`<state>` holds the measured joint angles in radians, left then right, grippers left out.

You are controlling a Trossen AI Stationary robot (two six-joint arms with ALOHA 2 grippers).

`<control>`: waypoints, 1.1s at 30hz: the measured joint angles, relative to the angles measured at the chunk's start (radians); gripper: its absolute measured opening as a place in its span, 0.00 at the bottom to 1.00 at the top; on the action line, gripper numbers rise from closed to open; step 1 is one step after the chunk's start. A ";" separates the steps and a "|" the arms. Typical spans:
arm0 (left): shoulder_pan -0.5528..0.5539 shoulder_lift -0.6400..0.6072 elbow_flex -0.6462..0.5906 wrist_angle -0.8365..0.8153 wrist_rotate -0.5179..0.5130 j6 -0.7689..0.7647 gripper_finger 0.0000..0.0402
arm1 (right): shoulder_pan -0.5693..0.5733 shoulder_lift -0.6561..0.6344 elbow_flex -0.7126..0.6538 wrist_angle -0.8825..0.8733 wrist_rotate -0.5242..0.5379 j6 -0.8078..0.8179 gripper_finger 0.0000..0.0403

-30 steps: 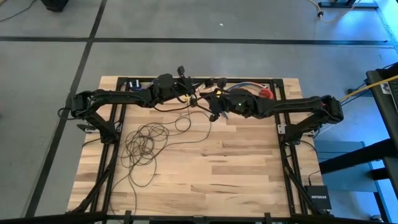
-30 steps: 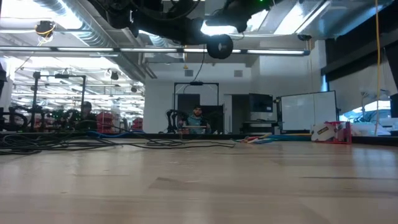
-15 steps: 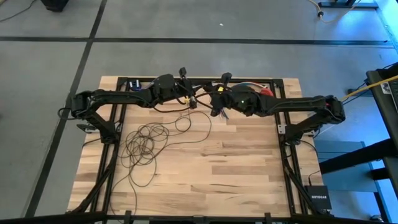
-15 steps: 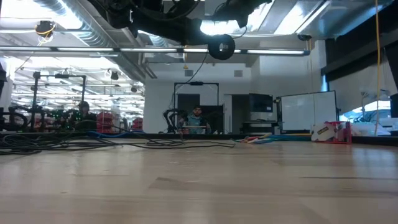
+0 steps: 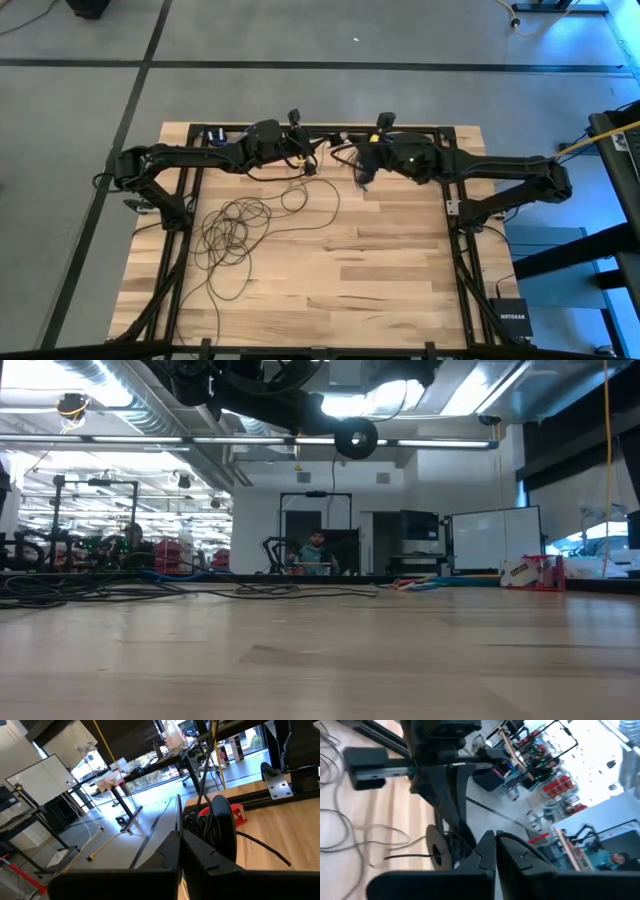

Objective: Coiling cords

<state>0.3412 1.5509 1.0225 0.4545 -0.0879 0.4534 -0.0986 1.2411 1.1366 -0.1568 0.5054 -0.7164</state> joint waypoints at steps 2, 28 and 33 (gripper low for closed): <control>0.000 0.000 0.000 0.000 0.000 0.000 0.00 | 0.000 -0.014 0.000 -0.024 -0.022 0.020 0.01; 0.005 0.000 0.000 0.000 0.000 -0.005 0.00 | 0.000 -0.043 0.000 -0.013 -0.206 0.088 0.01; 0.005 0.000 0.000 0.001 0.000 -0.008 0.00 | 0.000 -0.026 0.000 0.005 -0.329 0.087 0.01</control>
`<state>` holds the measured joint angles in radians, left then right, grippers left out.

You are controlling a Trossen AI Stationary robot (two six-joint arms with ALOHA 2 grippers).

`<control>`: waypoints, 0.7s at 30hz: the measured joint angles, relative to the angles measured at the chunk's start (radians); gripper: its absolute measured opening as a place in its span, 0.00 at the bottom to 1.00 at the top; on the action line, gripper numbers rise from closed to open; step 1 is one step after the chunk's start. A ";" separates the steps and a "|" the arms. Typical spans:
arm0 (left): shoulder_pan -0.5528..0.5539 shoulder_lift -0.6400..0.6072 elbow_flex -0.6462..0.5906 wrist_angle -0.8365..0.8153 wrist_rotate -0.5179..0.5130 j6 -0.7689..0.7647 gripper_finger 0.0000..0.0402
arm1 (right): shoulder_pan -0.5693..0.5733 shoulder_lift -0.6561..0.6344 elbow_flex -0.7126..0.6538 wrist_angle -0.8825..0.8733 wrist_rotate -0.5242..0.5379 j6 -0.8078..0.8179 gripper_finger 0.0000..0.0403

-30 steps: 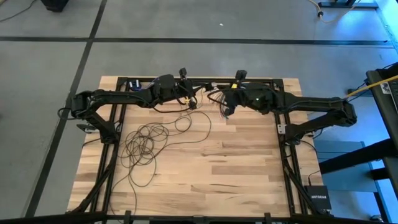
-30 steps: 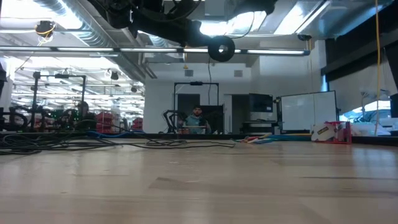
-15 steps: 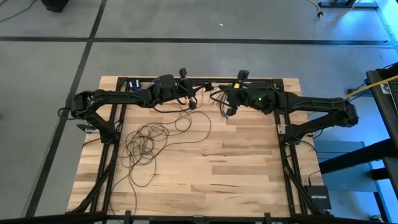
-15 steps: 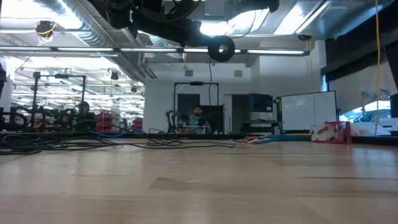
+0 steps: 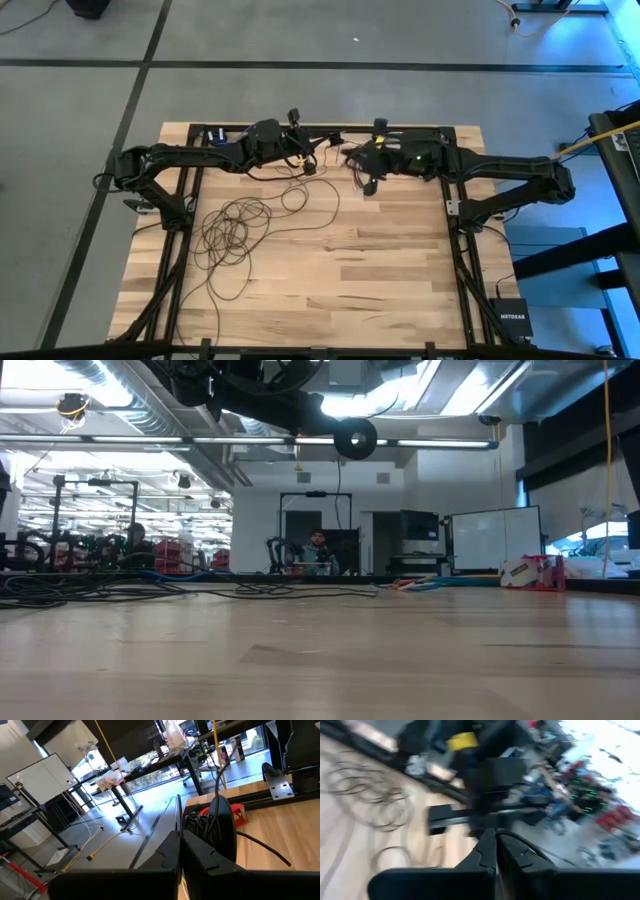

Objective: Coiling cords

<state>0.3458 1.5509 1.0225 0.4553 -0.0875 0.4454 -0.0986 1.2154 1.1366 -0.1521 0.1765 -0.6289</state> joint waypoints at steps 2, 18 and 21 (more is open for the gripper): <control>0.000 0.000 0.000 0.000 0.000 0.000 0.00 | 0.000 0.008 0.000 -0.024 -0.057 -0.002 0.01; 0.000 -0.006 0.000 -0.002 0.118 -0.045 0.00 | -0.085 -0.049 0.000 -0.455 0.040 0.003 0.01; -0.002 -0.024 -0.001 0.015 0.154 -0.078 0.00 | -0.124 -0.049 -0.012 -0.516 -0.008 0.053 0.01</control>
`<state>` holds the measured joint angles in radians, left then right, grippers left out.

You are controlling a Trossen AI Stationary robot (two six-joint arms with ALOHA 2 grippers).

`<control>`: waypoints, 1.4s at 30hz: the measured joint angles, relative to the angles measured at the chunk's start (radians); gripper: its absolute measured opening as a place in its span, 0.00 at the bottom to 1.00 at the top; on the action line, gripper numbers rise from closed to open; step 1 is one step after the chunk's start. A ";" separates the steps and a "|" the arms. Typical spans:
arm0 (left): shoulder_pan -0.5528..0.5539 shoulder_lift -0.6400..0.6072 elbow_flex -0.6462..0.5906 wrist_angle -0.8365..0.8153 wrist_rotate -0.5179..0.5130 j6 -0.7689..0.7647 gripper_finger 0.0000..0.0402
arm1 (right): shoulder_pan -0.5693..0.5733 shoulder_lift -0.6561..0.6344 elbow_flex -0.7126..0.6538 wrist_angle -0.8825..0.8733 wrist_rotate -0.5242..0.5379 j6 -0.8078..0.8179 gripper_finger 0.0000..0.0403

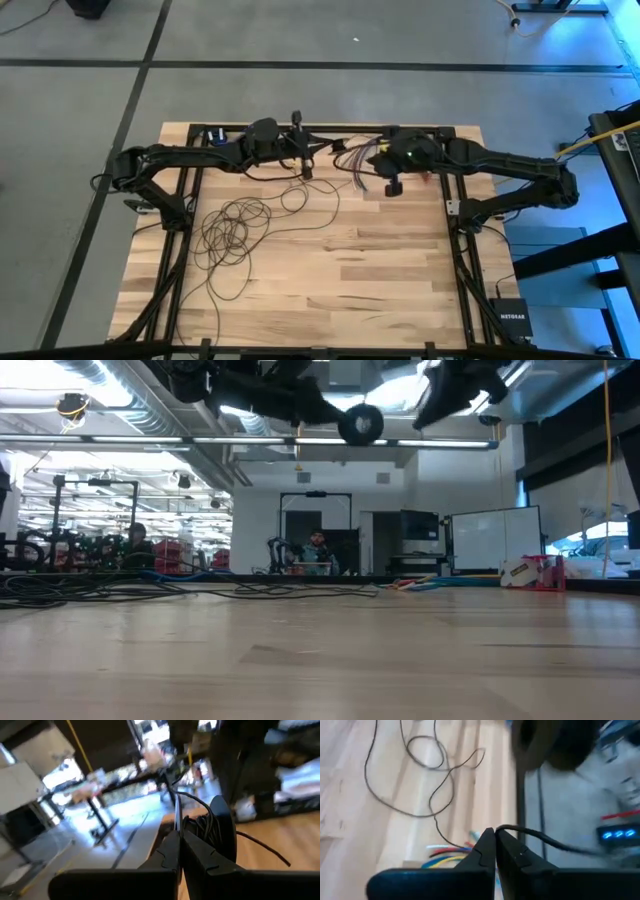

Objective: Coiling cords

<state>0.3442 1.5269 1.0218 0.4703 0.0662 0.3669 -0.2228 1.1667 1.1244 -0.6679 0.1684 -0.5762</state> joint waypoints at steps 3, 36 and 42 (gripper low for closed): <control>-0.004 -0.015 0.000 0.010 0.043 -0.043 0.00 | -0.022 0.000 -0.057 0.035 -0.048 0.015 0.01; -0.012 -0.029 0.001 0.232 0.052 -0.172 0.00 | -0.033 0.246 -0.384 0.960 -0.179 0.115 0.01; 0.003 -0.029 0.000 0.191 0.026 -0.150 0.00 | -0.032 0.242 -0.369 0.917 -0.103 0.164 0.13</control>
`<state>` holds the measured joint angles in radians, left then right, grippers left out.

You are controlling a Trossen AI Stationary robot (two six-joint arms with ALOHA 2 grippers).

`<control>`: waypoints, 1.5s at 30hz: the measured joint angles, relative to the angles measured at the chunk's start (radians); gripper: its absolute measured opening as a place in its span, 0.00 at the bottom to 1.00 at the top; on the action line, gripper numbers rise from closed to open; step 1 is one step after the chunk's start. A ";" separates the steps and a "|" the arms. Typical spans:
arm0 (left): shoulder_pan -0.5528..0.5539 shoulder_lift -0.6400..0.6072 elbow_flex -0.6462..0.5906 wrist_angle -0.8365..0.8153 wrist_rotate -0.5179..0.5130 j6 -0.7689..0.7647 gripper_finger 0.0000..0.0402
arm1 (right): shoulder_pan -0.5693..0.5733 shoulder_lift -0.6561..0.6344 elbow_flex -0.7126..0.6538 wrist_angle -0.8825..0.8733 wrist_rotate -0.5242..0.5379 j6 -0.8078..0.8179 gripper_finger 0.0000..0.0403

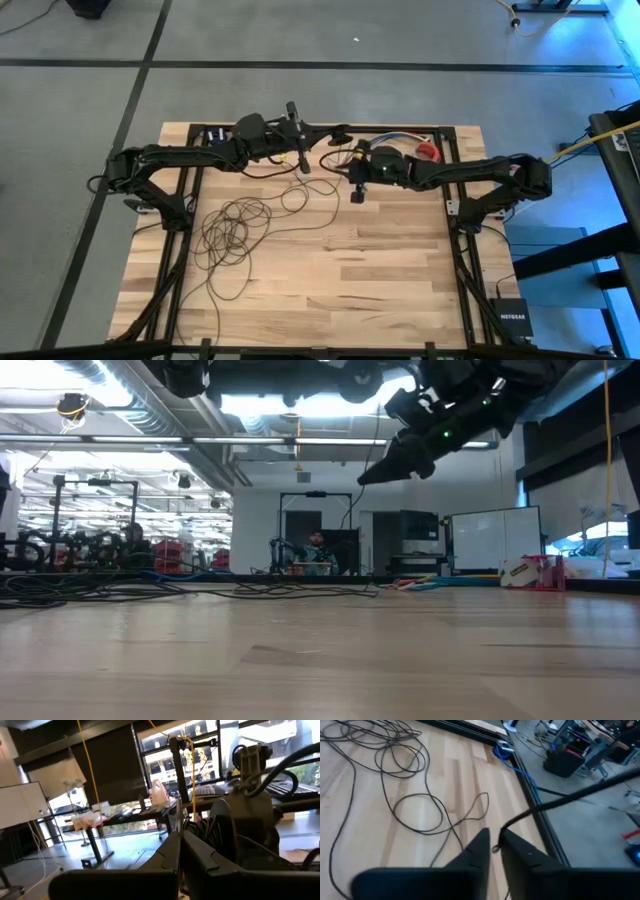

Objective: Coiling cords

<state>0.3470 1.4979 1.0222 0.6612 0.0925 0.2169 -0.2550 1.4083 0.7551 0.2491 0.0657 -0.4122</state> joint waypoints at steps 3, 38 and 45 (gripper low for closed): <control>0.004 0.000 0.000 -0.019 0.000 0.003 0.00 | 0.000 -0.040 0.019 -0.069 0.005 -0.023 0.23; 0.004 -0.001 0.000 -0.045 -0.019 0.055 0.00 | -0.001 -0.457 0.064 -0.363 0.107 0.022 0.38; 0.004 -0.002 0.000 -0.045 -0.019 0.055 0.00 | -0.001 -0.365 0.065 -0.275 0.147 -0.024 0.38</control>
<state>0.3515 1.4963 1.0222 0.6157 0.0738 0.2722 -0.2558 1.0430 0.8200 -0.0258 0.2126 -0.4357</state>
